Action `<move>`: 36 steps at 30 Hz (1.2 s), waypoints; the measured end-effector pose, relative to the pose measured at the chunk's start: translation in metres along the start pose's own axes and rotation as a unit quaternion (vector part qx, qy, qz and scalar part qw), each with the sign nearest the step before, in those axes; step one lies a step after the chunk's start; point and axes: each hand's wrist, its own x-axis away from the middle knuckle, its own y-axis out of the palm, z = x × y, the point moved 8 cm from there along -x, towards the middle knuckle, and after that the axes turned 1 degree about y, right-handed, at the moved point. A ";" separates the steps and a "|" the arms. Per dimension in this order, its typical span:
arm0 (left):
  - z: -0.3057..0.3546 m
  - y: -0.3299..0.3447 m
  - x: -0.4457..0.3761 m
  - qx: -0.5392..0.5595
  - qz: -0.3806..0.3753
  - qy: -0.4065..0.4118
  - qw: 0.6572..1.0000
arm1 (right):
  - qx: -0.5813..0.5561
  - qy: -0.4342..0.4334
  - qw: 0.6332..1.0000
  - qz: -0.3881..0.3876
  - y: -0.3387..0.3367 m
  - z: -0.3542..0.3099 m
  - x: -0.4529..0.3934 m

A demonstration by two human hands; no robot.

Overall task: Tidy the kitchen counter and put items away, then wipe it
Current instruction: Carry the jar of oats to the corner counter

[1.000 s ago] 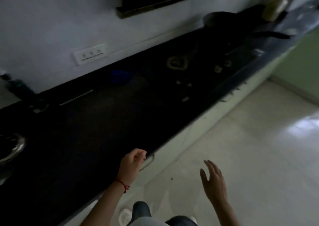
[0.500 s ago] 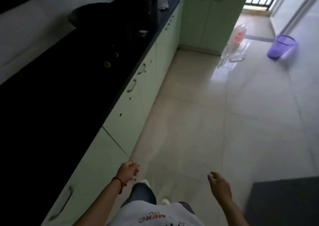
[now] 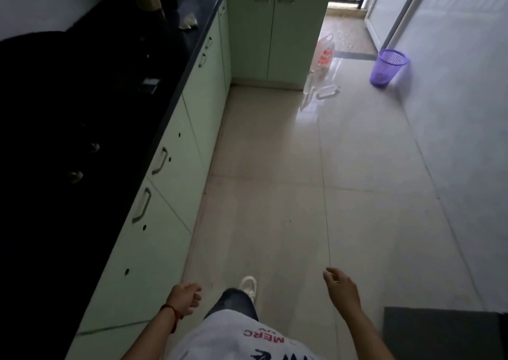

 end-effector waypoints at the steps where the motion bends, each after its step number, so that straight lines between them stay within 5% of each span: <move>1: 0.019 0.001 -0.010 -0.007 -0.004 -0.005 1.000 | -0.005 0.012 1.000 0.002 -0.003 -0.008 -0.013; 12: 0.301 0.071 -0.107 -0.098 -0.058 0.101 0.988 | -0.029 0.096 0.995 0.018 -0.042 -0.069 -0.143; 18: 0.403 0.107 -0.167 -0.074 -0.051 0.095 0.991 | -0.037 0.098 0.994 0.009 -0.068 -0.124 -0.256; 36: 0.621 0.104 -0.320 0.062 0.061 0.015 0.996 | 0.042 -0.036 0.994 -0.093 -0.104 -0.453 -0.594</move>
